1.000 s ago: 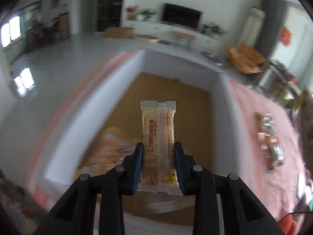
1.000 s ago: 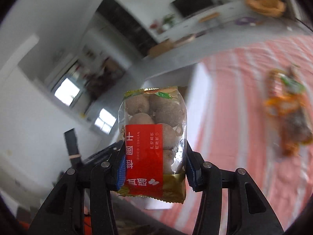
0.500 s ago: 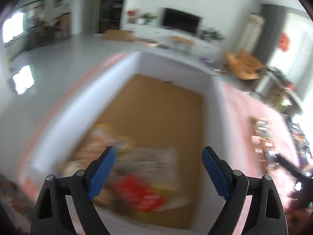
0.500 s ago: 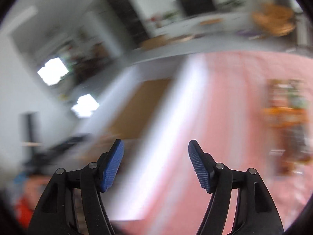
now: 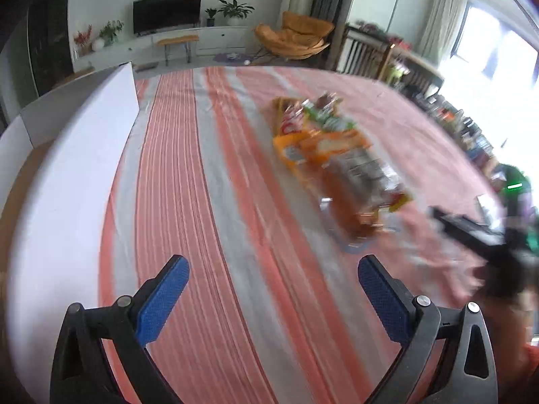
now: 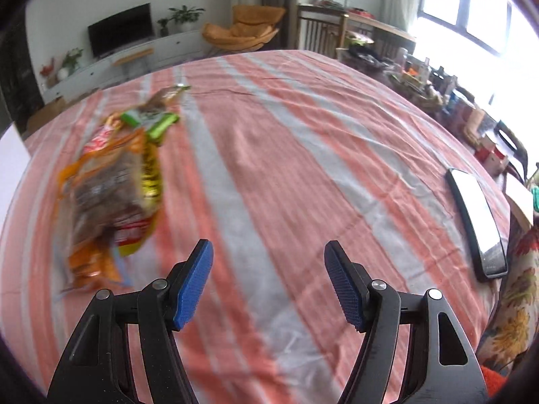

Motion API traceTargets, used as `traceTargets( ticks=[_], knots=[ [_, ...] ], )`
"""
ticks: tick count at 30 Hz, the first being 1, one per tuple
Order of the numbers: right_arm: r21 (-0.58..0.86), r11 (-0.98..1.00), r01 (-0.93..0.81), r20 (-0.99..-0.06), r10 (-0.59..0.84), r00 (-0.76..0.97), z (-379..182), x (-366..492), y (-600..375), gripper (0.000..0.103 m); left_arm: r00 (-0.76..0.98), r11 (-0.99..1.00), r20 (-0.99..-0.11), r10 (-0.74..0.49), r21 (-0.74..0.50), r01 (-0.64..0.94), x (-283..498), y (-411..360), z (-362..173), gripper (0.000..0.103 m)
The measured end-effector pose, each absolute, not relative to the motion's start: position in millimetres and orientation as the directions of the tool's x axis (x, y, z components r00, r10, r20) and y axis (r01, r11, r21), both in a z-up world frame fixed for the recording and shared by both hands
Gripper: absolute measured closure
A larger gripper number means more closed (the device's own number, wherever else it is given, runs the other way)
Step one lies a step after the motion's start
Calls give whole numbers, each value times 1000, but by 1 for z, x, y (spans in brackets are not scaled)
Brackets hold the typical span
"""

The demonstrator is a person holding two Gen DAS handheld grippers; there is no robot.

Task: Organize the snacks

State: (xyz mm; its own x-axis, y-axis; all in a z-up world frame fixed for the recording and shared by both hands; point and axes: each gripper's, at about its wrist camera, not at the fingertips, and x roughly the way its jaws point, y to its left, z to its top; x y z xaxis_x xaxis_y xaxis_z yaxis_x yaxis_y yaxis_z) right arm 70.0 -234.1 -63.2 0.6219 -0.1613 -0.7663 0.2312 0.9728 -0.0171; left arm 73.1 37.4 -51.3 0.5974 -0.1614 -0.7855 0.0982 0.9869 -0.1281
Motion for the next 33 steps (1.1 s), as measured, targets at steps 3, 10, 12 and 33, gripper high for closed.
traceTargets(
  ticks=[3, 10, 12, 33],
  knots=[
    [64, 962, 266, -791, -114, 602, -68, 72, -245, 31, 602, 995, -792, -102, -73, 71, 86, 31, -73, 4],
    [24, 966, 258, -794, -139, 592, -75, 81, -232, 30, 593, 996, -802, -78, -94, 4, 98, 45, -104, 4],
    [15, 968, 250, -793, -140, 592, -76, 81, -229, 24, 599, 996, -798, -70, -88, -1, 98, 46, -105, 4],
    [11, 970, 243, -789, -141, 598, -79, 83, -224, 19, 583, 1000, -812, -29, -28, 9, 101, 36, -106, 0]
  ],
)
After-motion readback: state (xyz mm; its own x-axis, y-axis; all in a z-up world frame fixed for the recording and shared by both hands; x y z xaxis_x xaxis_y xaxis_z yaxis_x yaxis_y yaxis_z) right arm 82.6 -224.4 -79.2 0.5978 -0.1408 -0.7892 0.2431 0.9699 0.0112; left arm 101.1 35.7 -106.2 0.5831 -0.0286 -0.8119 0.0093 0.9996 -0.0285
